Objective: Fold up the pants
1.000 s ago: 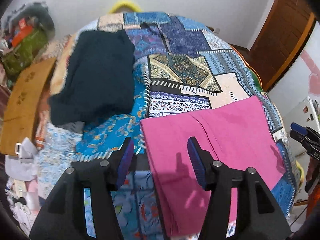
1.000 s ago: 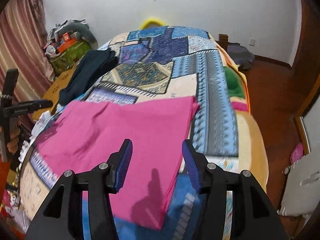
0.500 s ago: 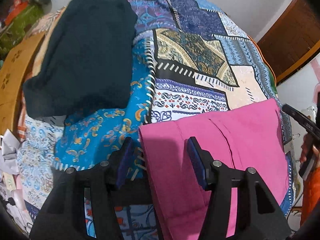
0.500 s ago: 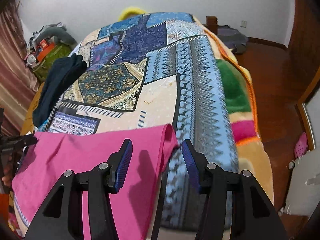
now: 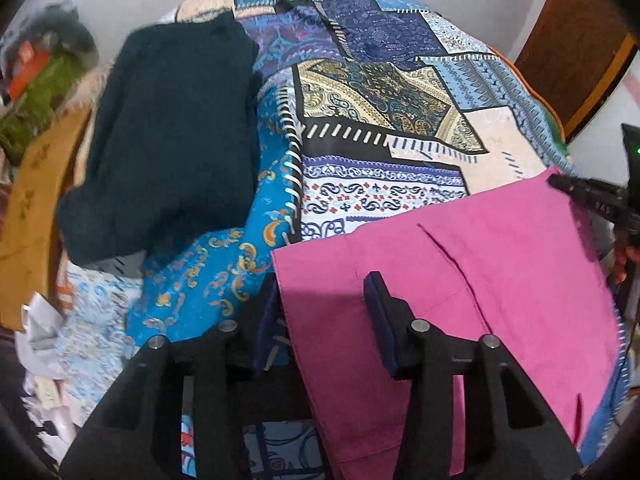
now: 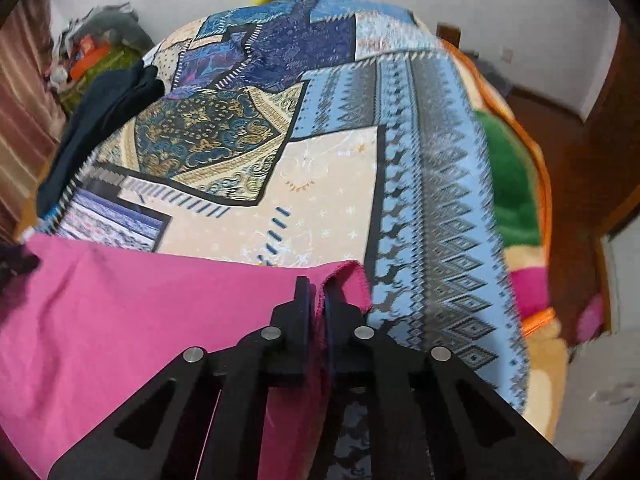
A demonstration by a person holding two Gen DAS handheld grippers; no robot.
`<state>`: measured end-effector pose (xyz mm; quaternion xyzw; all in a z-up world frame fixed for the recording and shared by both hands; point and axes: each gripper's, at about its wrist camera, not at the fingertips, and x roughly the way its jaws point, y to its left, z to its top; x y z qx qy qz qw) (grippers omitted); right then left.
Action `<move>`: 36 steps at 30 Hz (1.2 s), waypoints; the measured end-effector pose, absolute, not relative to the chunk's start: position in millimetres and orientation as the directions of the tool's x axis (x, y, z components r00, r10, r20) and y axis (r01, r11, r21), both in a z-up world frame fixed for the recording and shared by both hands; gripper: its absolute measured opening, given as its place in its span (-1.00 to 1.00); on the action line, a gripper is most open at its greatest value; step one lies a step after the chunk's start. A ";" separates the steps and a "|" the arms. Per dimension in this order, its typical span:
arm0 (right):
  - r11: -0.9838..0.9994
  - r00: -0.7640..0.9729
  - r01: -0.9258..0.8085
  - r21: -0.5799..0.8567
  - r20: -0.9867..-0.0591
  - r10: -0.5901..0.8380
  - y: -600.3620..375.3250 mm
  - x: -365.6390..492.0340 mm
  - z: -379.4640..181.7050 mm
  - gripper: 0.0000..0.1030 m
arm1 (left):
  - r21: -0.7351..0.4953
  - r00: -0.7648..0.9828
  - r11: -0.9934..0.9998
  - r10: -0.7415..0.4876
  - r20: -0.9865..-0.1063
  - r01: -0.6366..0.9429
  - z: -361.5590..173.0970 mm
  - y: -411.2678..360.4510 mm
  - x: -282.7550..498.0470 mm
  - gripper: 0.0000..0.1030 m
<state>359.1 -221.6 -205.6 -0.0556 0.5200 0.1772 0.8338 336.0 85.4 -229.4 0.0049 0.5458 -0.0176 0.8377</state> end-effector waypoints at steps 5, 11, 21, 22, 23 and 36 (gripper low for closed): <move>0.936 0.436 -0.352 0.011 -0.883 0.174 -218.6 356.8 -206.2 -0.95 | 0.049 0.412 0.999 0.042 -0.910 0.006 -232.0 85.3 332.2 -0.09; 0.962 0.473 -0.272 -0.021 -0.874 0.115 -230.4 363.5 -202.7 -0.96 | 0.058 0.408 0.998 0.053 -0.911 -0.001 -231.7 85.7 331.3 -0.03; 0.921 0.513 -0.386 0.057 -0.817 0.265 -220.0 332.4 -136.2 -0.59 | 0.005 0.437 1.000 -0.009 -0.899 0.030 -198.8 81.5 328.0 0.11; 0.909 0.506 -0.409 0.077 -0.810 0.296 -214.0 327.8 -131.9 -0.34 | 0.004 0.450 0.999 -0.012 -0.893 0.035 -193.6 78.9 328.3 0.11; 0.895 0.496 -0.434 0.098 -0.804 0.328 -205.2 323.4 -128.7 -0.13 | 0.003 0.463 0.999 -0.014 -0.886 0.037 -187.5 75.6 329.4 0.11; 0.771 0.193 -0.550 0.320 -0.850 0.491 -102.8 311.4 -167.1 0.45 | -0.037 0.368 0.992 -0.078 -0.927 0.119 -209.1 45.3 349.2 0.33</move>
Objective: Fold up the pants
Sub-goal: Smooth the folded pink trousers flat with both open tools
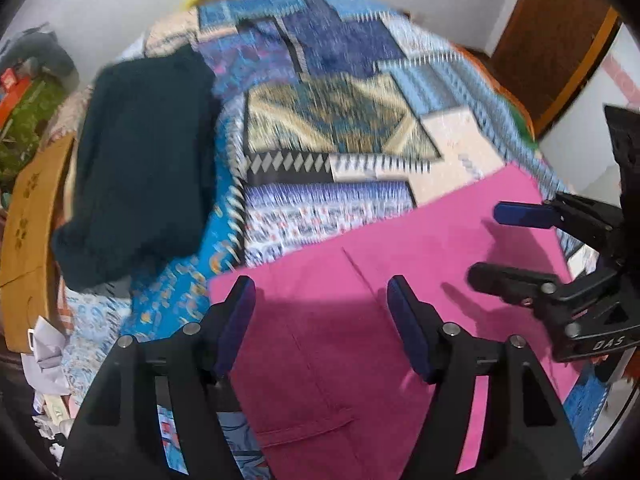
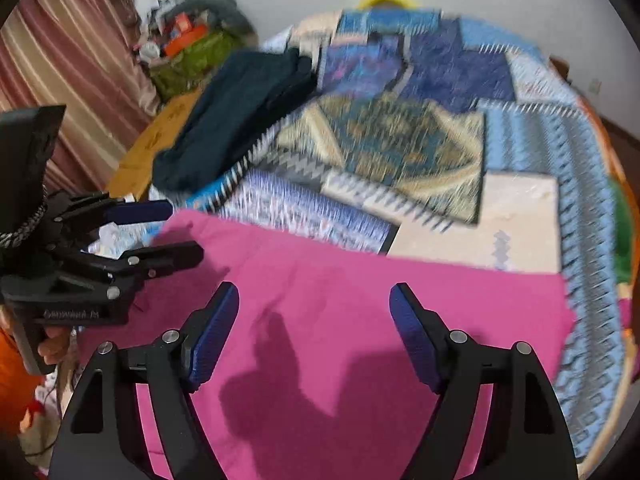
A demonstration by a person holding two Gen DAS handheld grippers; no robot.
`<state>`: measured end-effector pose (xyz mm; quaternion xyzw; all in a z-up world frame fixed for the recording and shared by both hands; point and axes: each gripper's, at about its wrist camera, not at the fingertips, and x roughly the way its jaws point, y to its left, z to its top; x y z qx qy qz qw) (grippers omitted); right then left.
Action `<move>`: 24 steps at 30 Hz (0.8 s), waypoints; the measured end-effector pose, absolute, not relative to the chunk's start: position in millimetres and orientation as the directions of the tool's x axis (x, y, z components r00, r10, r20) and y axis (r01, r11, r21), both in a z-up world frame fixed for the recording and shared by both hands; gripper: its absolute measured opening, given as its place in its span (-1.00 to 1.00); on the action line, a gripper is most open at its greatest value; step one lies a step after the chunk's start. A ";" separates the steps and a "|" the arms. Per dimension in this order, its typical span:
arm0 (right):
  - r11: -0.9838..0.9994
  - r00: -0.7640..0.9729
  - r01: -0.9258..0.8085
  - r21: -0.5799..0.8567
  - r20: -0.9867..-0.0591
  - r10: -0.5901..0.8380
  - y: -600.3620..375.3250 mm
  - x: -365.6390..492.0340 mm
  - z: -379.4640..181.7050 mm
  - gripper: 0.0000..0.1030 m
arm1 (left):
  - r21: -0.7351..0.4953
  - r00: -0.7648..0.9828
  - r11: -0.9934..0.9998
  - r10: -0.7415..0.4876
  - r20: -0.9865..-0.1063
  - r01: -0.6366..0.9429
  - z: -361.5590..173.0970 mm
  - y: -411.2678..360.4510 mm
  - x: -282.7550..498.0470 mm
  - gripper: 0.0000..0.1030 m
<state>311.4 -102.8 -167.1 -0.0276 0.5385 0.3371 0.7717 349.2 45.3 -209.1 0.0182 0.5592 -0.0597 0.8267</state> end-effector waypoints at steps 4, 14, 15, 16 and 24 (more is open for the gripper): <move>0.766 0.054 -0.551 0.332 -0.901 0.430 -97.8 307.7 -202.4 0.48 | 0.004 0.309 0.989 -0.043 -0.950 0.150 -233.2 44.3 341.9 0.36; 0.761 0.116 -0.592 0.266 -0.906 0.407 -126.1 268.4 -189.7 0.68 | 0.096 0.391 0.976 0.013 -0.920 0.195 -220.8 42.5 302.2 0.51; 0.770 0.123 -0.581 0.265 -0.906 0.405 -131.6 265.4 -188.4 0.68 | 0.100 0.397 0.976 0.016 -0.918 0.192 -219.5 42.0 298.9 0.51; 0.778 0.128 -0.568 0.267 -0.906 0.404 -135.6 263.7 -187.7 0.68 | 0.105 0.404 0.976 0.020 -0.914 0.190 -217.8 41.8 294.6 0.51; 0.823 0.193 -0.508 0.254 -0.898 0.396 -169.8 235.2 -178.0 0.68 | 0.151 0.477 0.974 0.055 -0.877 0.167 -204.3 35.9 254.2 0.54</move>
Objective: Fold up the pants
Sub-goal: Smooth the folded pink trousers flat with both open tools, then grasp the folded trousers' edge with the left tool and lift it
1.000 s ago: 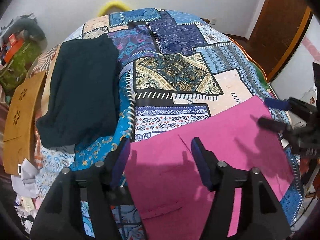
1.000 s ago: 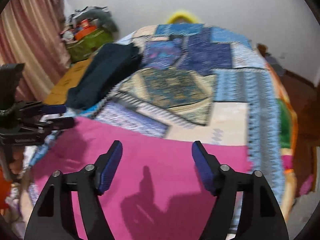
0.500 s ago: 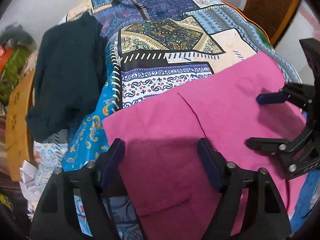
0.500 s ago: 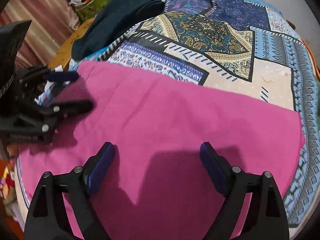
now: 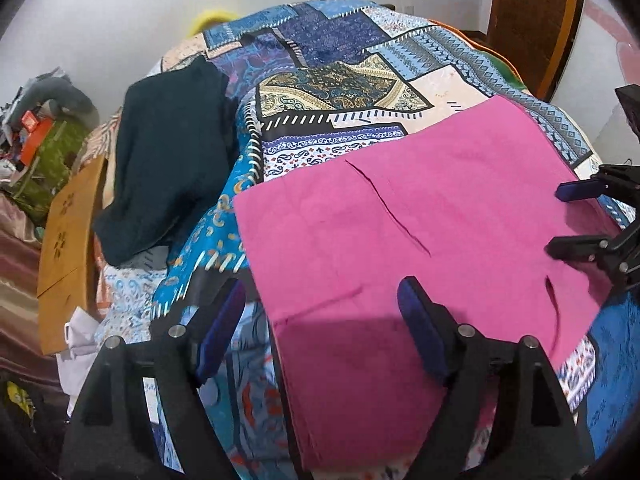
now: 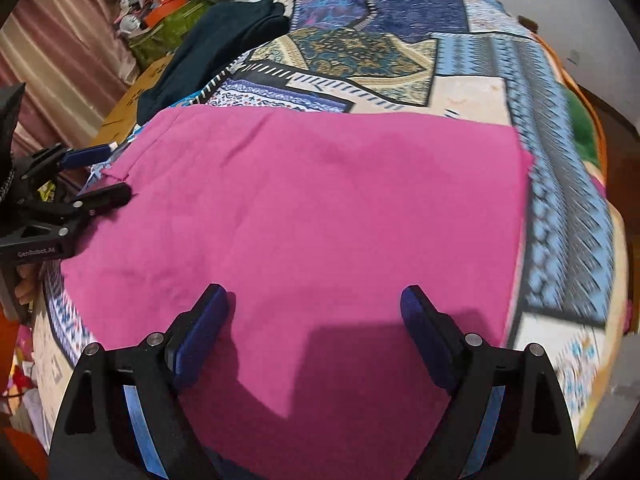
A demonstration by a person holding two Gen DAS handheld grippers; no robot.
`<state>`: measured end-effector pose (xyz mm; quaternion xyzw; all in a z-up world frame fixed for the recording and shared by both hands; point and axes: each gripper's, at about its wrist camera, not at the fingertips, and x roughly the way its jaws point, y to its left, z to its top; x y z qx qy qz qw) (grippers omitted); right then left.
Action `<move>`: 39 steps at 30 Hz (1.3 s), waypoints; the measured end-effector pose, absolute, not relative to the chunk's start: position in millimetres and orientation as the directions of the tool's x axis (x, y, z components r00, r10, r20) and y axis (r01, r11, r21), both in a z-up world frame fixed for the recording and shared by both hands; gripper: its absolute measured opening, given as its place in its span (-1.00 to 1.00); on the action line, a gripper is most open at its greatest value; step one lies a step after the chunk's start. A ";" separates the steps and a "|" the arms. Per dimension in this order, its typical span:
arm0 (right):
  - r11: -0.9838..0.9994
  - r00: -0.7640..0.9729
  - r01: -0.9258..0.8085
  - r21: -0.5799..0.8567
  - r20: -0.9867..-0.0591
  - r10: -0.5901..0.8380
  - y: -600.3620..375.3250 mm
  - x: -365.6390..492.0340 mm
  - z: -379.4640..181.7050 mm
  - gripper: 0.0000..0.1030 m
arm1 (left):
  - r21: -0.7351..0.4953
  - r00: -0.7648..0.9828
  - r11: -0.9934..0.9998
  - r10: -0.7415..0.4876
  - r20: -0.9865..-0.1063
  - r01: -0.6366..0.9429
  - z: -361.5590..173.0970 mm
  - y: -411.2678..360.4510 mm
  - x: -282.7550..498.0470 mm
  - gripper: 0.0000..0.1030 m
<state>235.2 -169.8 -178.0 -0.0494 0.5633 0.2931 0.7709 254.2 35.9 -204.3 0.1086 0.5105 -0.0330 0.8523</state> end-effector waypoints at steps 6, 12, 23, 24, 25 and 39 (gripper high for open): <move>0.849 0.251 -0.485 0.211 -0.896 0.367 -189.9 210.3 -172.9 0.68 | 0.155 0.509 0.977 0.061 -0.859 0.146 -197.7 36.6 228.8 0.56; 0.865 0.291 -0.469 0.178 -0.894 0.341 -203.1 191.7 -168.5 0.68 | 0.122 0.517 0.985 0.043 -0.855 0.119 -190.3 42.2 212.4 0.63; 0.865 0.408 -0.461 0.200 -0.818 0.407 -192.8 192.6 -124.1 0.68 | 0.037 0.541 0.999 0.020 -0.841 0.019 -163.5 53.0 188.7 0.62; 0.862 0.422 -0.464 0.204 -0.805 0.417 -188.7 193.1 -119.9 0.68 | 0.002 0.540 1.000 0.000 -0.842 0.003 -161.1 55.9 186.9 0.62; 0.860 0.431 -0.467 0.205 -0.796 0.424 -184.9 192.1 -117.7 0.68 | -0.038 0.534 0.999 -0.026 -0.845 -0.013 -159.8 58.8 185.7 0.62; 0.828 0.379 -0.541 0.146 -0.837 0.395 -136.4 182.4 -158.6 0.68 | -0.284 0.435 0.959 -0.264 -0.861 0.019 -179.0 39.4 166.9 0.63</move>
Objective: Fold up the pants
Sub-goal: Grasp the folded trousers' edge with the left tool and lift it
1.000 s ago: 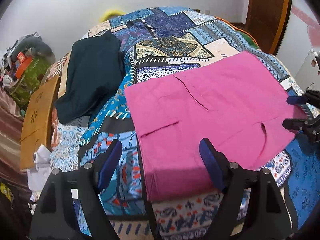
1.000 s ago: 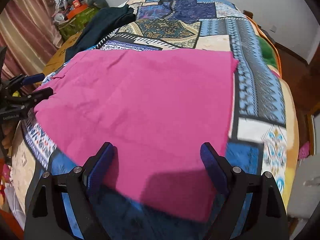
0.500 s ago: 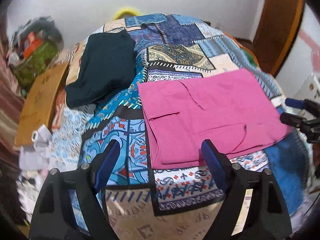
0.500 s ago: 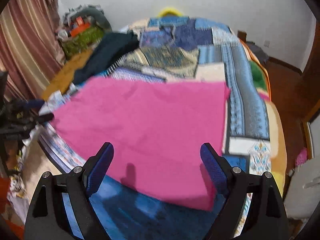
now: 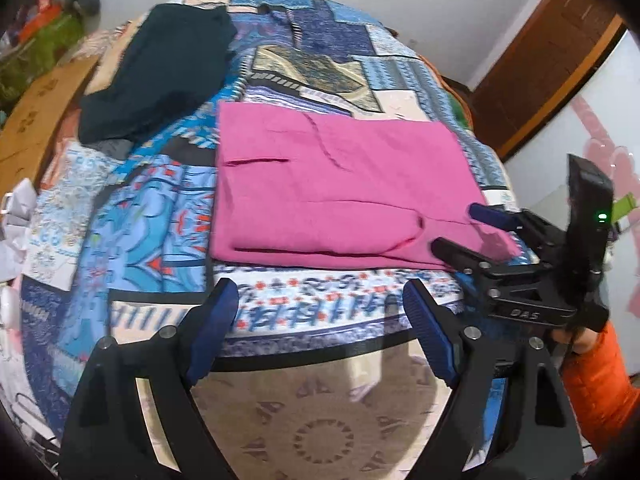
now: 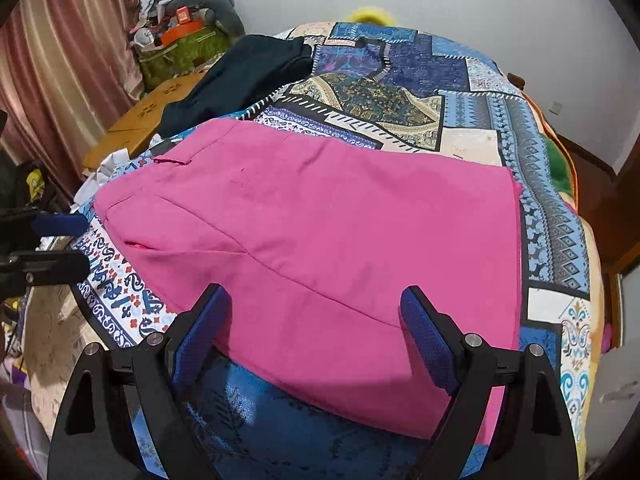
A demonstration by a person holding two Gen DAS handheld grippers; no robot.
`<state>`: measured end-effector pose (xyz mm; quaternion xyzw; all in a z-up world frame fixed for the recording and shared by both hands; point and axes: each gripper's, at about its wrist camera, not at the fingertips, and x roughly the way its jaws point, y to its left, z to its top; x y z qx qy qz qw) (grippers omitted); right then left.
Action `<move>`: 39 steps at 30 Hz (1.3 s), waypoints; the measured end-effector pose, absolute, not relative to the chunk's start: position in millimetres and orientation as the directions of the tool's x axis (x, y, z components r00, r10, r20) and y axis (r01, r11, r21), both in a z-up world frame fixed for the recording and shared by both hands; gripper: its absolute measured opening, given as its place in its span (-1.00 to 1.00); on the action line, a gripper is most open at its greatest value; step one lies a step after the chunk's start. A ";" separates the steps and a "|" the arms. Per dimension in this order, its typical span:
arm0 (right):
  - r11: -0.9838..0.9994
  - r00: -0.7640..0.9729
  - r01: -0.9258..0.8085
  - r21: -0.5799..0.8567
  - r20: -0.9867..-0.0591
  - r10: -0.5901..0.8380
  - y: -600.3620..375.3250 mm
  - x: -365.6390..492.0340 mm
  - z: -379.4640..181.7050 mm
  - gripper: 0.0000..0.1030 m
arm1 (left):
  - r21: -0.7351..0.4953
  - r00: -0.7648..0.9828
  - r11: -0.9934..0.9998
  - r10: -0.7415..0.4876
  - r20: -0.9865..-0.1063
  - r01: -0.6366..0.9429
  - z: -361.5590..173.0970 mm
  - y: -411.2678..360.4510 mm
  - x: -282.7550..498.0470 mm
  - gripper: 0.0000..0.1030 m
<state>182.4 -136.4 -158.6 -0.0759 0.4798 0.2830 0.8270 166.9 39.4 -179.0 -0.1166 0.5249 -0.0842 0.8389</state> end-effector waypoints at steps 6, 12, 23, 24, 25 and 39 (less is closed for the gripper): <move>0.828 0.343 -0.525 0.197 -0.842 0.418 -139.0 182.6 -163.6 0.67 | -0.430 0.403 0.903 -0.402 -0.822 0.022 -184.6 38.2 187.8 0.70; 0.826 0.333 -0.518 0.222 -0.837 0.434 -140.4 180.7 -165.2 0.67 | -0.483 0.410 0.875 -0.426 -0.807 -0.042 -194.2 44.2 213.9 0.58; 0.811 0.285 -0.498 0.307 -0.825 0.488 -148.5 181.1 -164.4 0.68 | -0.250 0.511 0.964 -0.173 -0.842 -0.087 -188.6 44.6 211.7 -0.47; 0.810 0.278 -0.494 0.316 -0.825 0.492 -150.1 181.8 -163.8 0.68 | -0.224 0.522 0.971 -0.150 -0.840 -0.081 -185.8 44.4 208.2 -0.49; 0.812 0.278 -0.490 0.318 -0.825 0.492 -151.3 181.6 -162.6 0.68 | -0.188 0.535 0.979 -0.118 -0.837 -0.077 -182.3 43.5 204.8 -0.50; 0.855 0.336 -0.457 0.244 -0.843 0.420 -166.0 176.1 -168.6 0.68 | 0.317 0.669 0.945 0.287 -0.686 -0.081 -147.2 39.3 163.6 -0.55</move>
